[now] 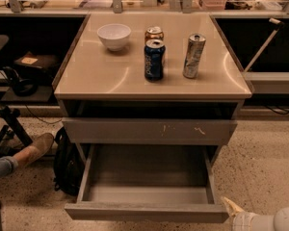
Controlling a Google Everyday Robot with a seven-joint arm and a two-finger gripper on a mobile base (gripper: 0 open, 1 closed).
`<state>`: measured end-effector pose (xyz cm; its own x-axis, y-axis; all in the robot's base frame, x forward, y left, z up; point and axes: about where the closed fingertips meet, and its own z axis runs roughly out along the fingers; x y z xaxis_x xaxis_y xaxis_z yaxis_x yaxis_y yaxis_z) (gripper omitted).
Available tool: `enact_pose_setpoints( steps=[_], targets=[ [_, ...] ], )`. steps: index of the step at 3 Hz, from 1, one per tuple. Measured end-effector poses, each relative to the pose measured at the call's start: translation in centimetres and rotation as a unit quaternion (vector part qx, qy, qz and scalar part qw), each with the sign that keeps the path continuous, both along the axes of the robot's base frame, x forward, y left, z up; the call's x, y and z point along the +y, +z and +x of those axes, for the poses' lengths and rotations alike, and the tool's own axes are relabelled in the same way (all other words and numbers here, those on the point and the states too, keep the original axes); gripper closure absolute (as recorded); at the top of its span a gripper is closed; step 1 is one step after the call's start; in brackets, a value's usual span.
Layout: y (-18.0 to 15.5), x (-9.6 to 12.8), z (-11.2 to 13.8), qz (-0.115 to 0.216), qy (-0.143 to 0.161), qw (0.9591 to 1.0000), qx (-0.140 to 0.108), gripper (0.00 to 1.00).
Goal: Close middle drawer
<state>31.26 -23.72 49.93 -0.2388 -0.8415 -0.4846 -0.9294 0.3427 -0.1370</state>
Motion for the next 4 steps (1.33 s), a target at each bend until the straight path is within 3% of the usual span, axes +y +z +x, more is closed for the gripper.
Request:
enact_pose_setpoints(
  steps=[1, 2, 4],
  targets=[
    [-4.3, 0.2, 0.0, 0.029, 0.006, 0.9991, 0.031, 0.00],
    [-6.2, -0.4, -2.2, 0.055, -0.002, 0.9971, 0.053, 0.00],
    [-6.8, -1.5, -7.1, 0.086, -0.021, 0.9942, 0.061, 0.00]
  ],
)
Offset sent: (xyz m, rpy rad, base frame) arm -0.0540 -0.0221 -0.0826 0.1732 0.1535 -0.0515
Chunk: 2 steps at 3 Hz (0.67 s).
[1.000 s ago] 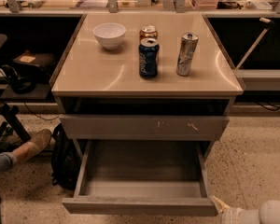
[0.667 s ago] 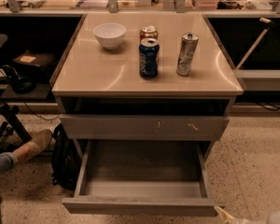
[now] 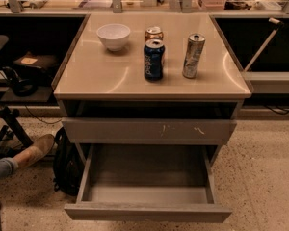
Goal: Close middle drawer
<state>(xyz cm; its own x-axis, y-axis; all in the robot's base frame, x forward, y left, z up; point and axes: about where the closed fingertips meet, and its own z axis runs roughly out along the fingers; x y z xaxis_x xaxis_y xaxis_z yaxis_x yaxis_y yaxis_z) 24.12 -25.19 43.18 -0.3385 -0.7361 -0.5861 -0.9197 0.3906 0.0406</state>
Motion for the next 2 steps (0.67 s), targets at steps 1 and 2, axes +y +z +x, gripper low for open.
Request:
enact_pose_setpoints(
  steps=[1, 2],
  targets=[
    [-1.4, 0.2, 1.7, 0.010, 0.014, 0.9997, 0.017, 0.00],
    [-2.8, 2.1, 5.8, 0.028, 0.051, 0.9977, 0.034, 0.00]
  ],
)
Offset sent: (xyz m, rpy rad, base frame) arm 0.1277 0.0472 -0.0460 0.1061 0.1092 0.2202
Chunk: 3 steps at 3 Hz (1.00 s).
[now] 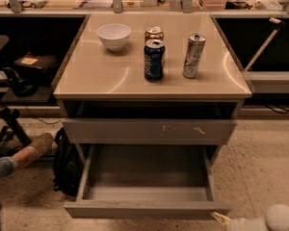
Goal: Close middle drawer
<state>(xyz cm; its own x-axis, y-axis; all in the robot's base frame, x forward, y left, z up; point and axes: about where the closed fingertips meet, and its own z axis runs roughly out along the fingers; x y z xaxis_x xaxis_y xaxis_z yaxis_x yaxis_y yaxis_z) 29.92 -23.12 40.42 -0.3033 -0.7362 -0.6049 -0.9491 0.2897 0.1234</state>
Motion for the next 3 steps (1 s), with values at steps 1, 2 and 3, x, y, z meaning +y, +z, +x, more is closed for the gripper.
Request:
enact_pose_setpoints(
  steps=[1, 2, 3],
  targets=[
    [0.0, 0.0, -0.1, 0.000, 0.000, 1.0000, 0.000, 0.00],
    [-0.6, 1.0, 2.3, 0.002, 0.007, 1.0000, 0.003, 0.00],
    [-0.6, 1.0, 2.3, 0.002, 0.007, 1.0000, 0.003, 0.00]
  ],
)
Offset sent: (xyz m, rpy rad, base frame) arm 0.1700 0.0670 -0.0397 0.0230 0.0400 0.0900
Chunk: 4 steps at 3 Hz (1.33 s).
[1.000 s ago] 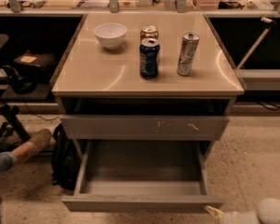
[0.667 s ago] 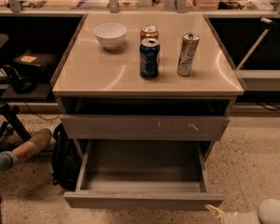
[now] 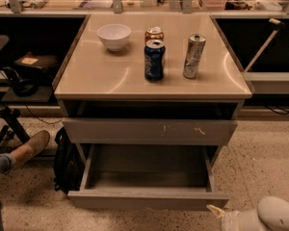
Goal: Close middle drawer
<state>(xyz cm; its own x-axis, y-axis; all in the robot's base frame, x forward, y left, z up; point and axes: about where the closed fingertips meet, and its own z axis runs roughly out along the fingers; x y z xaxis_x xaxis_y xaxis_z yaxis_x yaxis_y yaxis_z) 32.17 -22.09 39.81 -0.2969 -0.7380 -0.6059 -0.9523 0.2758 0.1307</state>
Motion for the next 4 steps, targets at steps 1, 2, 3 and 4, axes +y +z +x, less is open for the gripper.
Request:
enact_pose_setpoints(
  steps=[1, 2, 3, 4],
  targets=[
    [-0.2, 1.3, 2.7, -0.002, 0.004, 1.0000, -0.001, 0.00],
    [-0.2, 1.3, 2.7, -0.002, 0.004, 1.0000, -0.001, 0.00],
    [-1.8, 1.6, 3.7, 0.022, 0.018, 0.9996, -0.004, 0.00],
    [-3.1, 3.2, 5.6, 0.056, 0.046, 0.9973, -0.011, 0.00]
  ],
)
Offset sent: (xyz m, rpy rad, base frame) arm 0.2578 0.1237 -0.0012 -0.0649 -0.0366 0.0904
